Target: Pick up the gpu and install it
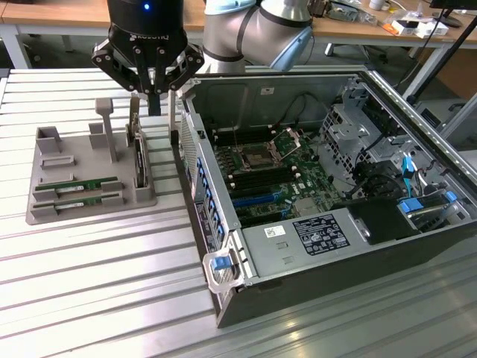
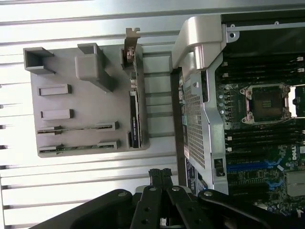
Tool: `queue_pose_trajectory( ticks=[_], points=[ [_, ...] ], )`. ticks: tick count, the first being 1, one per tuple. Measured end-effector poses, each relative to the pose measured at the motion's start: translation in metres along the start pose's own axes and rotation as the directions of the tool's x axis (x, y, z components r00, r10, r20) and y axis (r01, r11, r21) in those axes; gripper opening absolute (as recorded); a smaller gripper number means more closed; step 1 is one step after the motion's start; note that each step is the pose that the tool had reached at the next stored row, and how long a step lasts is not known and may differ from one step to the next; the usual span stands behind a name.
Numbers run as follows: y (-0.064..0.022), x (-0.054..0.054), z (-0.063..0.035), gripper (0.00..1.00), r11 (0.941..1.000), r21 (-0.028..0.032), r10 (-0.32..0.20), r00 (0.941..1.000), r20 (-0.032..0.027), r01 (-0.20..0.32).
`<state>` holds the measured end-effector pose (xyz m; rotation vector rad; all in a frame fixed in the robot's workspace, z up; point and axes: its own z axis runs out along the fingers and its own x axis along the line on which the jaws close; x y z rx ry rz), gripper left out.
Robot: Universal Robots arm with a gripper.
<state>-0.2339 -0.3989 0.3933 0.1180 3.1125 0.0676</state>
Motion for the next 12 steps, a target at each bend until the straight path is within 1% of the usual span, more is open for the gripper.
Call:
queue_pose_trajectory(
  ticks=[12],
  points=[
    [-0.0003,0.0041,-0.0001,0.1,1.0,-0.0001,0.0,1.0,0.0001,0.0]
  ],
)
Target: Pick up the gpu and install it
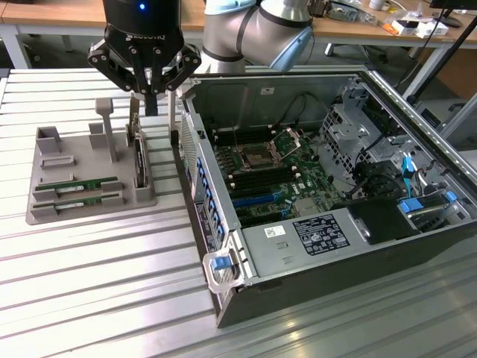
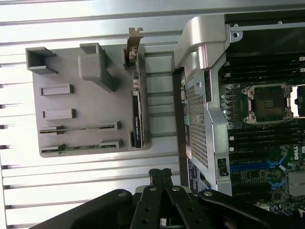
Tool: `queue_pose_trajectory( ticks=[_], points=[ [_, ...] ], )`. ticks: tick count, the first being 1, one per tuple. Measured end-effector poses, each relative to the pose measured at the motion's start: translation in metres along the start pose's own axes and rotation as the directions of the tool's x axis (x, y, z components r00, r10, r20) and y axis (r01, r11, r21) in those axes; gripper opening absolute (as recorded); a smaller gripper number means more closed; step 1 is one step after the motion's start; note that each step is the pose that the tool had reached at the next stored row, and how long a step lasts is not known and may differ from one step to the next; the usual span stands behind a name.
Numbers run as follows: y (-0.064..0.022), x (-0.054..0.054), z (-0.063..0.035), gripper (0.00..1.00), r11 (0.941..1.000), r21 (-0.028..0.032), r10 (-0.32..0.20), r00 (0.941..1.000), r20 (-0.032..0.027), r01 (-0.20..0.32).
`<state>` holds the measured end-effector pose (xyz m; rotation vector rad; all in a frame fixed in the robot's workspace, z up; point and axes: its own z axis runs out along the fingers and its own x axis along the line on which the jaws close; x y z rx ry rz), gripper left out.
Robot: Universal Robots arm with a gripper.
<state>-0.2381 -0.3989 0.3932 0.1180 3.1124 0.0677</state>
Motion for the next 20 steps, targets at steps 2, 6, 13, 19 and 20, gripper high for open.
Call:
queue_pose_trajectory(
  ticks=[2,6,13,19,20],
  points=[
    [-0.0001,0.001,-0.0001,0.1,1.0,0.0001,0.0,1.0,-0.0001,0.0],
    [-0.0003,0.004,-0.0001,0.1,1.0,0.0,0.0,1.0,0.0,0.0],
    [-0.0006,0.008,-0.0003,0.1,1.0,0.0001,0.0,1.0,-0.0001,0.0],
    [-0.0009,0.012,-0.0003,0.1,1.0,0.0,0.0,1.0,0.0,0.0],
    [-0.001,0.013,-0.0003,0.1,1.0,0.0,0.0,1.0,0.0,0.0]
  ],
)
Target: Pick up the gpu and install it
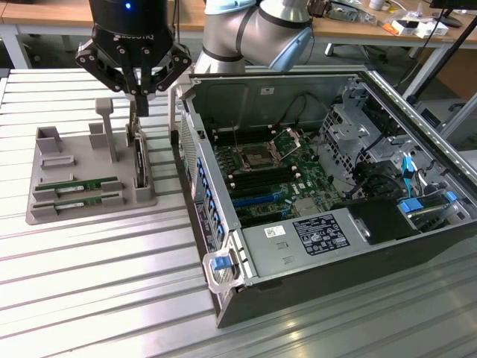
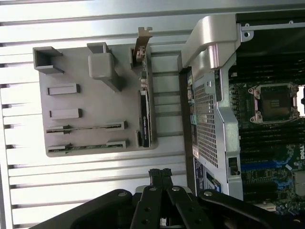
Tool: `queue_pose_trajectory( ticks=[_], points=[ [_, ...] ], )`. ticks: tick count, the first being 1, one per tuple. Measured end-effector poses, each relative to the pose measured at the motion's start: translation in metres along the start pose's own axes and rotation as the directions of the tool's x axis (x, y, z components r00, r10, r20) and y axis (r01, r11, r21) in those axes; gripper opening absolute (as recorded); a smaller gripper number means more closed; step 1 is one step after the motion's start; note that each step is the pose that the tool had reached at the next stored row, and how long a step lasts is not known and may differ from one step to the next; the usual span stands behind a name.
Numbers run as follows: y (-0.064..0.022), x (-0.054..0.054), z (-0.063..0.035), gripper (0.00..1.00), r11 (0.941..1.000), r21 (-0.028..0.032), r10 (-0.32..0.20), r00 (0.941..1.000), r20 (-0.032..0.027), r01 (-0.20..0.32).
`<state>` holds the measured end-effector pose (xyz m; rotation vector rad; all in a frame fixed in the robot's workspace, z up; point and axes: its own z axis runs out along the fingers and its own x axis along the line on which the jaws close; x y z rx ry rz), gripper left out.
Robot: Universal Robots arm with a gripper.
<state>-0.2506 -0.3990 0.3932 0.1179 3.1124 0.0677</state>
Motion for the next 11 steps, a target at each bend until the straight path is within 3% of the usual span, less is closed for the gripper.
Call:
queue_pose_trajectory(
  ticks=[11],
  points=[
    [-0.0004,0.0059,-0.0002,0.1,1.0,0.0,0.0,1.0,-0.0001,0.0]
  ],
)
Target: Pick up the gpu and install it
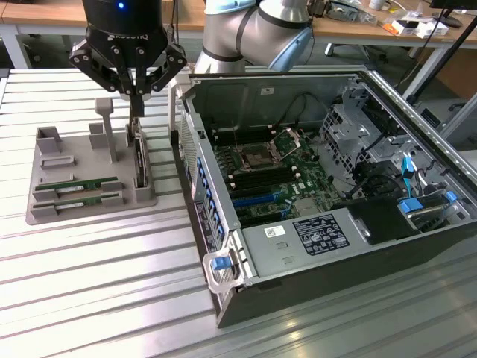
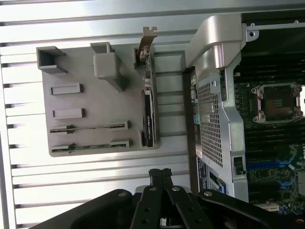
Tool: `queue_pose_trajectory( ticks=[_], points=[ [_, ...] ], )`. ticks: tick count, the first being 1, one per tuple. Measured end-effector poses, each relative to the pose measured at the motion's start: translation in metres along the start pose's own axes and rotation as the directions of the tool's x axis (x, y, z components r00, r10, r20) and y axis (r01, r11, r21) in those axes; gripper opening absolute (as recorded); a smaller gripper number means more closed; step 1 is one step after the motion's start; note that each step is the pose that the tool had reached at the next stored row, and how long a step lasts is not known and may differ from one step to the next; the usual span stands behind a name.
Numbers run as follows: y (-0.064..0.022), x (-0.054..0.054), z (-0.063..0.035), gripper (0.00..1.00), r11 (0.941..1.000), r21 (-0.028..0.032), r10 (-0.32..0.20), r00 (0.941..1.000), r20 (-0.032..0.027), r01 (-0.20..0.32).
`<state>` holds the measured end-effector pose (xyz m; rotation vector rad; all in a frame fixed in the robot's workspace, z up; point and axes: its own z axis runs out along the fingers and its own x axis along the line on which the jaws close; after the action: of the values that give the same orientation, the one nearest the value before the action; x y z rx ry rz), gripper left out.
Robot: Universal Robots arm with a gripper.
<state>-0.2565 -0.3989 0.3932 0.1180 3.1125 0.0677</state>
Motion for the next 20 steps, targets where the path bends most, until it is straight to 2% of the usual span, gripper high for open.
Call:
queue_pose_trajectory(
  ticks=[20],
  points=[
    [-0.0004,0.0055,-0.0002,0.1,1.0,0.0001,0.0,1.0,-0.0001,0.0]
  ],
)
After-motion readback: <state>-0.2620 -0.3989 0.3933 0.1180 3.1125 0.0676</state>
